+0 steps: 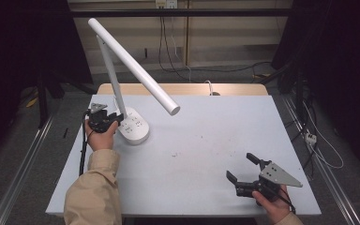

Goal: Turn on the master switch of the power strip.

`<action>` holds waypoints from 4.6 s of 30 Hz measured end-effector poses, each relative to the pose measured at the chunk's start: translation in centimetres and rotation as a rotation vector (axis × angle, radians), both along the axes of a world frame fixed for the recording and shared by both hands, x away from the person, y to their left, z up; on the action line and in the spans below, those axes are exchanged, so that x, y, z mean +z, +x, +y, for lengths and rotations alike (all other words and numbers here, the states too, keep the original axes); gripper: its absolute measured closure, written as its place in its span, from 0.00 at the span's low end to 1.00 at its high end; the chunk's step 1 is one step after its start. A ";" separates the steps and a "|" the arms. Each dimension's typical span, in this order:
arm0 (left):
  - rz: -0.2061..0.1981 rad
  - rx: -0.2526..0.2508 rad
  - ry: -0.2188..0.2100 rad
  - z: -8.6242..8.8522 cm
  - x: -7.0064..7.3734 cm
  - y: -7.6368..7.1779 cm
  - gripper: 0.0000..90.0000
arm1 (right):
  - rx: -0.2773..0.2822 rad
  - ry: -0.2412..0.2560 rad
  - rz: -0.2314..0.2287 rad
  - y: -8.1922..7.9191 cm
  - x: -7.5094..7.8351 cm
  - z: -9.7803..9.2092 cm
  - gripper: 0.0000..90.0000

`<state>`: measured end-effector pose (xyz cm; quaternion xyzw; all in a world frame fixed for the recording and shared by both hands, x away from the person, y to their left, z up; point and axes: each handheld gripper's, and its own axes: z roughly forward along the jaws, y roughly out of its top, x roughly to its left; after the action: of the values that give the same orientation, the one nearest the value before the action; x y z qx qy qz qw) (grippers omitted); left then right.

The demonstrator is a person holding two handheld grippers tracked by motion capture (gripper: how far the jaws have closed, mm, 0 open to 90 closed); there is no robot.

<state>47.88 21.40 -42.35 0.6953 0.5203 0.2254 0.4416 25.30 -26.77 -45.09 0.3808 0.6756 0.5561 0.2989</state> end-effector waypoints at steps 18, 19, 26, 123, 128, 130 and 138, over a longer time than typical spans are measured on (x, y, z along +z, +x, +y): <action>0.010 -0.096 -0.018 -1.3 0.7 -1.2 0.47 | -0.003 -0.002 -0.002 -0.2 0.1 -0.1 0.04; 0.009 -0.099 -0.013 -1.3 0.7 -1.3 0.47 | -0.002 -0.001 -0.002 -0.2 0.1 -0.1 0.04; 0.010 -0.130 0.001 -1.6 1.1 -1.7 0.41 | -0.001 -0.003 0.001 -0.3 0.1 -0.1 0.04; -0.012 -0.274 -0.028 -0.2 0.0 -10.8 0.08 | 0.036 -0.006 0.013 -0.3 0.1 0.7 0.04; -0.014 -0.275 -0.031 0.0 -0.2 -11.2 0.08 | 0.035 -0.007 0.013 -0.3 0.0 0.7 0.04; -0.013 -0.280 -0.021 0.1 -0.3 -11.3 0.08 | 0.036 -0.006 0.012 -0.3 0.0 0.7 0.04; -0.014 -0.278 -0.019 0.3 -0.6 -11.8 0.08 | 0.036 -0.008 0.012 -0.3 0.1 0.6 0.04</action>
<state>36.09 21.73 -42.99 0.7547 0.4179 0.1620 0.4790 24.99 -26.13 -45.02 0.3708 0.6861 0.5565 0.2865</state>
